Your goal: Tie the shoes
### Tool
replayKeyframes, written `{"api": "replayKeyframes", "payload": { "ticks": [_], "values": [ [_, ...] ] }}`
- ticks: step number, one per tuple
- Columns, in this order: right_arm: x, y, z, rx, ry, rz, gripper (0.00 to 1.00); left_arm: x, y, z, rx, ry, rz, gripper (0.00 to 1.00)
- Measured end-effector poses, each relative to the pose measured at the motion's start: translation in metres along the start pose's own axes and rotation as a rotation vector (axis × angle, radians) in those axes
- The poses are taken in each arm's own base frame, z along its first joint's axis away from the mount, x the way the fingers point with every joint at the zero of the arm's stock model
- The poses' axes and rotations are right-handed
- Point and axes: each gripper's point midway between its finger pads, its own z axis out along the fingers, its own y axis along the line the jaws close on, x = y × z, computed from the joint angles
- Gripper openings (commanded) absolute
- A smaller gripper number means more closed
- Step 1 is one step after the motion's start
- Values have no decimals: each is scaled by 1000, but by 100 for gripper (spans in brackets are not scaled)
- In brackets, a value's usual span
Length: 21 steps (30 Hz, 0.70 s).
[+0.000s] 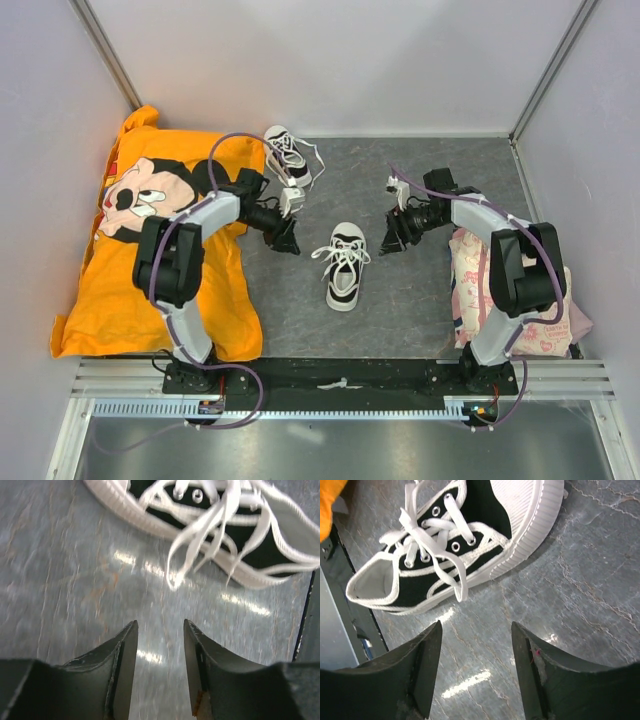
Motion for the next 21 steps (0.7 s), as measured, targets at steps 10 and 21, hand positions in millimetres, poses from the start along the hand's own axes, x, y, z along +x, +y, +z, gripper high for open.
{"api": "replayKeyframes", "payload": {
  "ticks": [10, 21],
  "values": [
    [-14, 10, 21, -11, -23, 81, 58, -26, -43, 2, 28, -75, 230, 42],
    [-14, 8, 32, 9, -23, 152, 57, -32, -48, 41, 55, -43, 324, 40]
  ]
}}
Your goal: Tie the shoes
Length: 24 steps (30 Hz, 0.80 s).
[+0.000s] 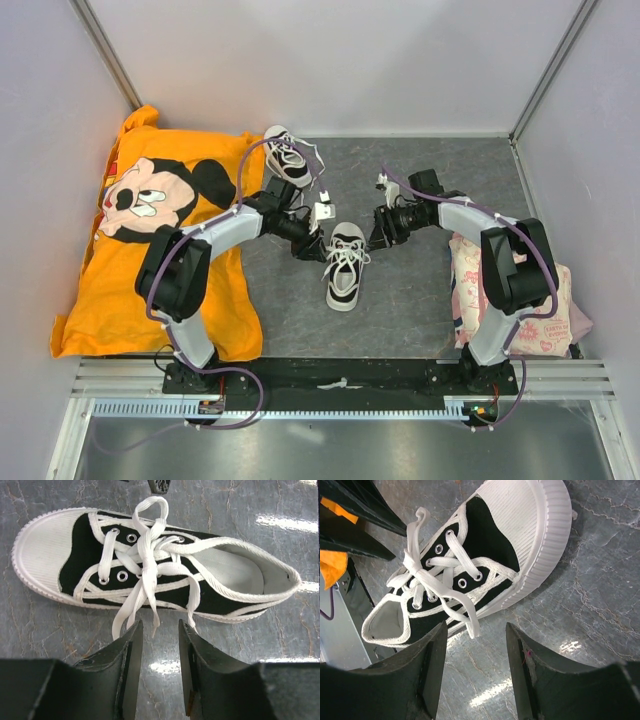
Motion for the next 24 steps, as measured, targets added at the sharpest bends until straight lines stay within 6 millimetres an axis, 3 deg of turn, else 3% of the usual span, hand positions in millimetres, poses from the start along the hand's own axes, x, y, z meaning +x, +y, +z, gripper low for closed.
{"api": "replayKeyframes", "payload": {
  "ticks": [8, 12, 15, 24],
  "values": [
    [2, -3, 6, 9, 7, 7, 56, -5, 8, 17, -11, 34, 36, 29],
    [3, -3, 7, 11, 9, 7, 55, -5, 9, 20, -12, 46, 41, 10],
    [2, -2, 7, 11, 8, 3, 55, -5, 8, 21, -11, 51, 39, 3],
    [2, -2, 8, 12, 6, 1, 54, 1, 13, 5, -57, 71, 17, 1]
  ]
}}
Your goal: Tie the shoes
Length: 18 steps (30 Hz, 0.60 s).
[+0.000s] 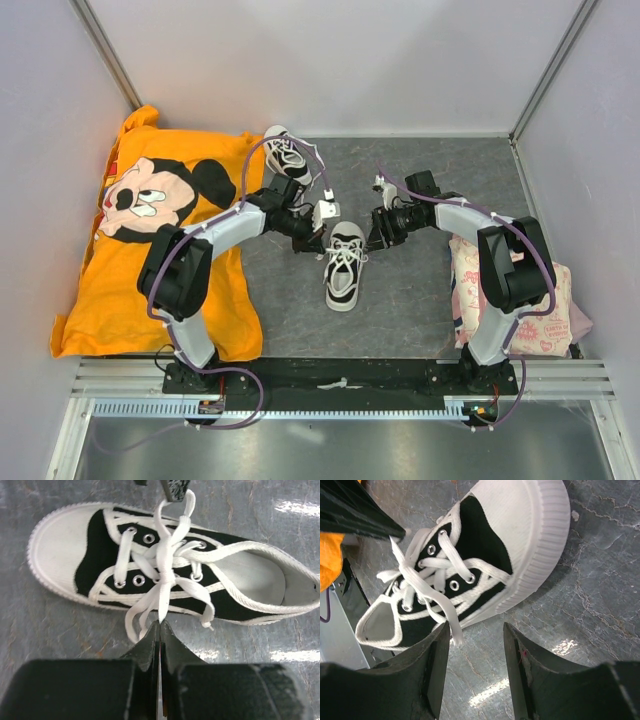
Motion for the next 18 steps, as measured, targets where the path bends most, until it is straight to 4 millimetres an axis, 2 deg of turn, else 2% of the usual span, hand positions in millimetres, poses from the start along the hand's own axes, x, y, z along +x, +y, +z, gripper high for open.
{"api": "replayKeyframes", "payload": {
  "ticks": [5, 12, 18],
  "values": [
    [0, 0, 0, 0, -1, -1, 54, 4, 5, -13, -30, 5, -20, 2],
    [0, 0, 0, 0, -2, -2, 55, 8, 4, -15, -31, 18, -33, 2],
    [-1, 2, 0, -13, -3, 0, 62, 15, 3, -18, -32, 47, -36, 1]
  ]
}}
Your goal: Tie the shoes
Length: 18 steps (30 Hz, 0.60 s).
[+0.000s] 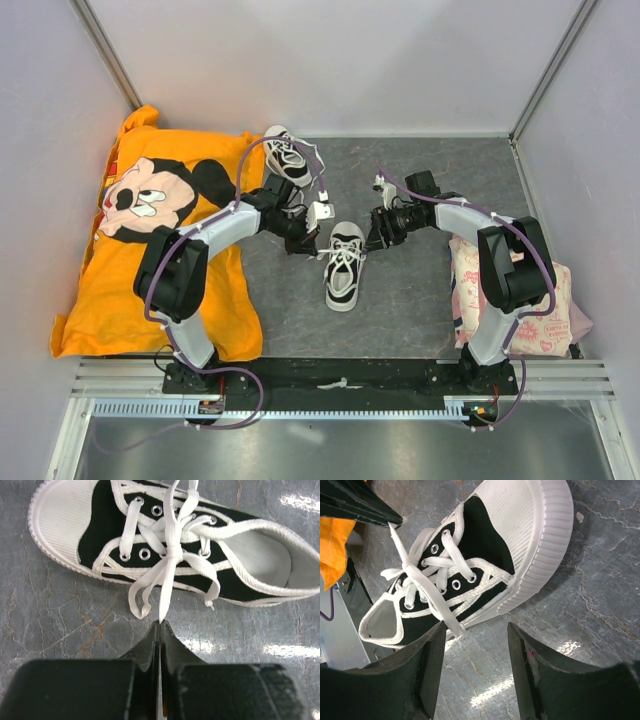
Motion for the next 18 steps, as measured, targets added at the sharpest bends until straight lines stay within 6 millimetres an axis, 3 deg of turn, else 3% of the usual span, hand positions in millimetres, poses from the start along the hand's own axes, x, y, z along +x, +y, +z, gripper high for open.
{"api": "replayKeyframes", "payload": {
  "ticks": [10, 13, 16, 18],
  "values": [
    [0, 9, 0, -51, -2, -39, 62, 19, 4, -9, -10, 46, 3, 2],
    [0, 13, 1, -66, 2, -55, 62, 21, 4, -9, -9, 51, 5, 13],
    [-3, 17, 2, -77, 3, -74, 62, 24, 4, -11, -9, 56, 6, 35],
    [-5, 20, 3, -82, 1, -91, 62, 25, 5, -12, -9, 56, 8, 40]
  ]
}}
